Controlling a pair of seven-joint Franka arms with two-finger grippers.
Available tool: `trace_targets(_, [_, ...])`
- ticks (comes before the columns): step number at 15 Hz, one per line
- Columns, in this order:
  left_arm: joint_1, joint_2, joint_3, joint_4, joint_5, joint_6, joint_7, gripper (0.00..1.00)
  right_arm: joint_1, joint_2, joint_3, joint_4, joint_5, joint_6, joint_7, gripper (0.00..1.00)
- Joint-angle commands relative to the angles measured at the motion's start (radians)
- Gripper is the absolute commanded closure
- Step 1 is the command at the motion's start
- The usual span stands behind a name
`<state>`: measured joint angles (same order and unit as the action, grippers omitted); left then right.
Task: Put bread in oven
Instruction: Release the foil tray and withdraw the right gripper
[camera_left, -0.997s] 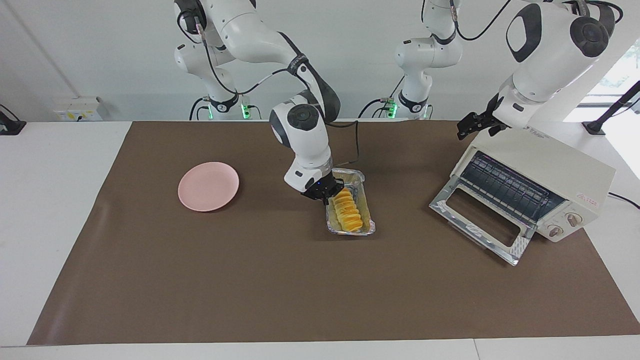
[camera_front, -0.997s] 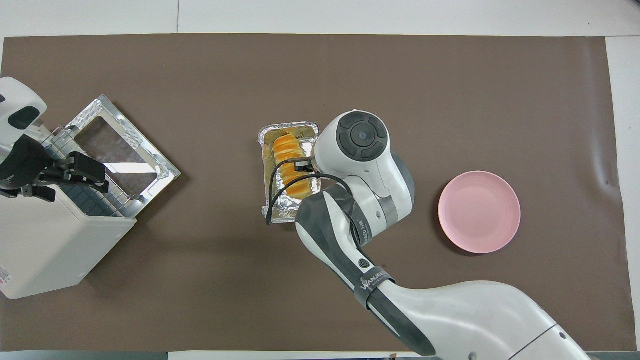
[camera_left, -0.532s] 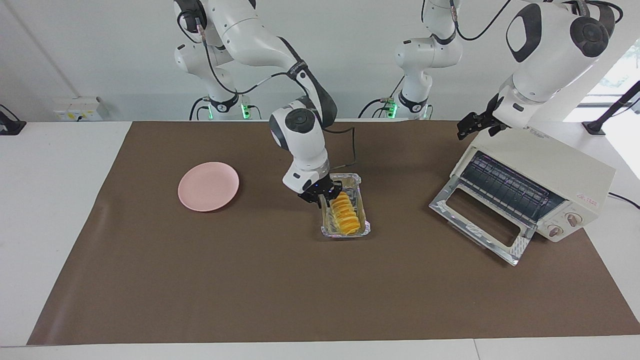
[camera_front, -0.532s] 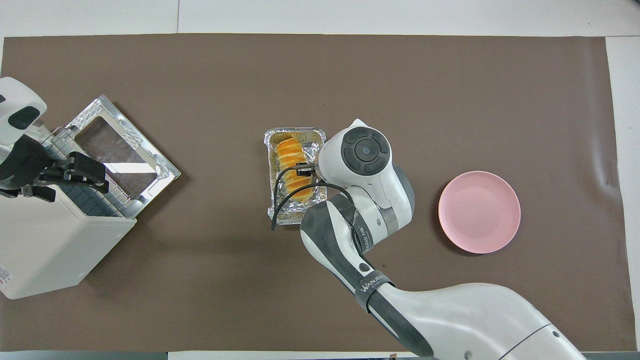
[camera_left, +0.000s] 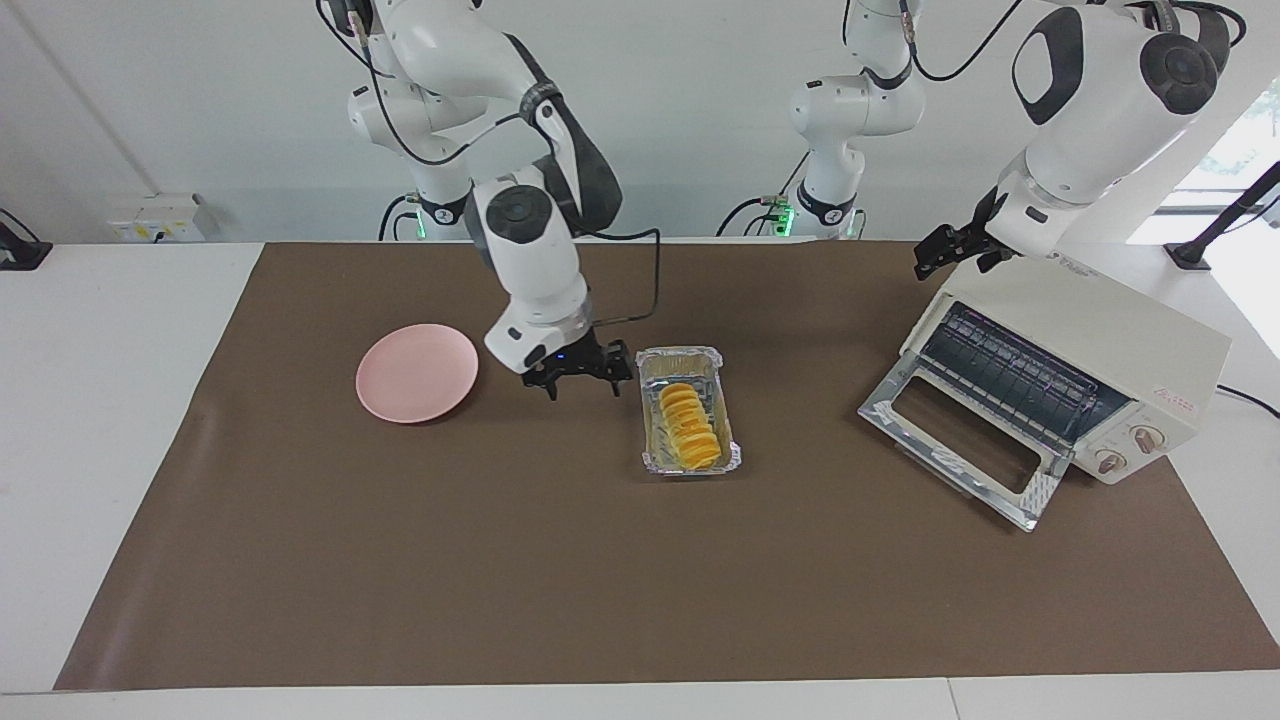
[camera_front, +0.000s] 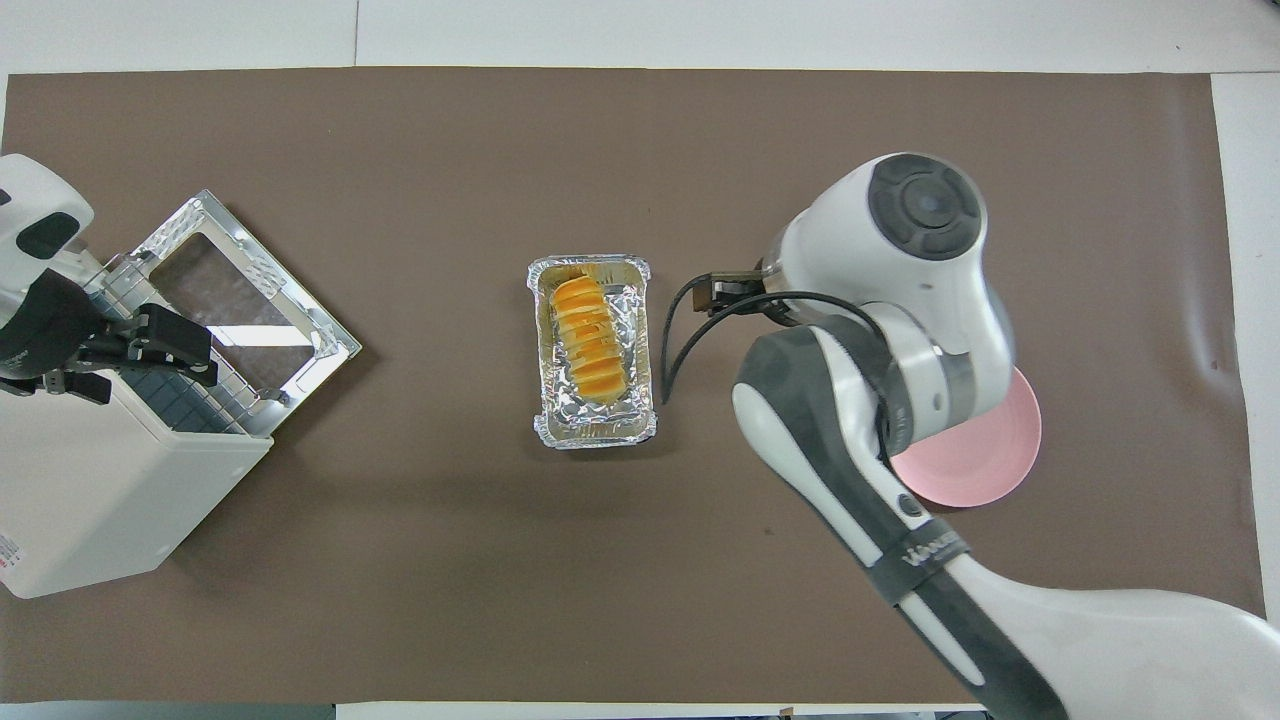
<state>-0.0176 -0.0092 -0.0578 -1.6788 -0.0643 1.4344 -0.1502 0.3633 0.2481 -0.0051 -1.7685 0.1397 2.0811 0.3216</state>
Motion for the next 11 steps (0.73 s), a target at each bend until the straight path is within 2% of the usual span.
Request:
trace_targets(1, [0.01,-0.014,-0.005,-0.009,-0.009,0.009,0.006,0.0,-0.143,-0.073,0.01,-0.023,0.008,-0.076,-0.215,0.0])
trace_targets(6, [0.01,-0.014,-0.005,-0.009,-0.009,0.009,0.006,0.0,-0.348,-0.157,0.008,-0.023,-0.003,-0.189,-0.494,0.0])
trace_targets(8, [0.01,-0.014,-0.005,-0.009,-0.009,0.009,0.006,0.0,-0.392,-0.21,0.007,-0.023,-0.011,-0.268,-0.542,0.0])
trace_targets(11, [0.01,-0.014,-0.005,-0.009,-0.009,0.009,0.006,0.0,-0.402,-0.297,0.008,-0.023,-0.129,-0.39,-0.562,0.0])
